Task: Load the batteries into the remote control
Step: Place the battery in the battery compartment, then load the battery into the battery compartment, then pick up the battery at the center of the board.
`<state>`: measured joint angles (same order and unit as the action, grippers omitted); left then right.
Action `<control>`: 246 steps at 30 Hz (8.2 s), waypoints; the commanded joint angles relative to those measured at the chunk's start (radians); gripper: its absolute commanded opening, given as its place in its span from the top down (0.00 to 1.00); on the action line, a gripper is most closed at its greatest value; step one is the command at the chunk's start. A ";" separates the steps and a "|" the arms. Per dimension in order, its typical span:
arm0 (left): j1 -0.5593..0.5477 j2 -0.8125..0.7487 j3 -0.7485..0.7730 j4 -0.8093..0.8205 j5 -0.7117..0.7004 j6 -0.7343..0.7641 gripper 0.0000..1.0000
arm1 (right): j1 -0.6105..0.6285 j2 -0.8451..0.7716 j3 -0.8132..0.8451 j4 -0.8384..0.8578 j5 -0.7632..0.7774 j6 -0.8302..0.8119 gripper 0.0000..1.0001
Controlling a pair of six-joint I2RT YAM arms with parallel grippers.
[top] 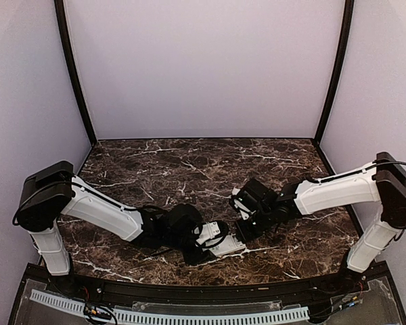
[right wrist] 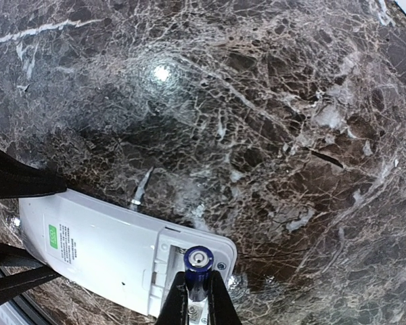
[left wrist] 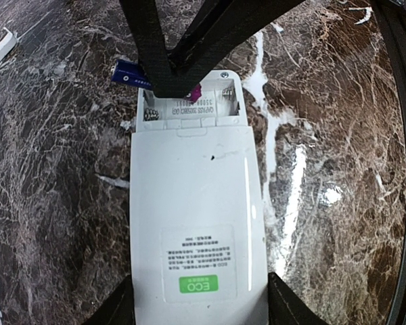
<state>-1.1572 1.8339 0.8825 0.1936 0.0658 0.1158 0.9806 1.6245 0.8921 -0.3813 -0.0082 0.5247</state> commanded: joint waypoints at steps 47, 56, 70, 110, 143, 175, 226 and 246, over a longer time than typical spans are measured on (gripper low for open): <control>-0.022 0.016 -0.040 -0.117 -0.086 0.032 0.64 | 0.017 0.017 -0.078 -0.136 0.002 0.004 0.89; -0.024 0.018 -0.039 -0.118 -0.090 0.033 0.64 | 0.016 0.022 -0.065 -0.153 0.005 0.004 0.84; -0.026 0.019 -0.042 -0.118 -0.088 0.036 0.64 | -0.051 -0.095 0.030 -0.177 -0.118 -0.033 0.76; -0.030 0.046 -0.032 -0.123 -0.081 0.038 0.63 | -0.121 0.072 0.100 0.010 -0.226 -0.114 0.92; -0.032 0.059 -0.024 -0.126 -0.095 0.033 0.64 | -0.055 0.058 0.035 -0.068 -0.134 -0.113 0.96; -0.032 0.064 -0.020 -0.135 -0.110 0.038 0.64 | -0.019 0.017 0.063 -0.174 -0.046 -0.059 0.93; -0.044 0.076 -0.016 -0.142 -0.126 0.045 0.64 | -0.066 0.025 0.187 -0.235 -0.049 -0.019 0.60; -0.044 0.051 0.005 -0.176 -0.116 0.088 0.28 | -0.481 -0.318 0.141 -0.148 -0.136 -1.193 0.40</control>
<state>-1.1950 1.8492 0.9142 0.1837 -0.0246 0.1539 0.5262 1.3285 1.0969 -0.5529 -0.0689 -0.2195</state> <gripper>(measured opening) 0.683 0.599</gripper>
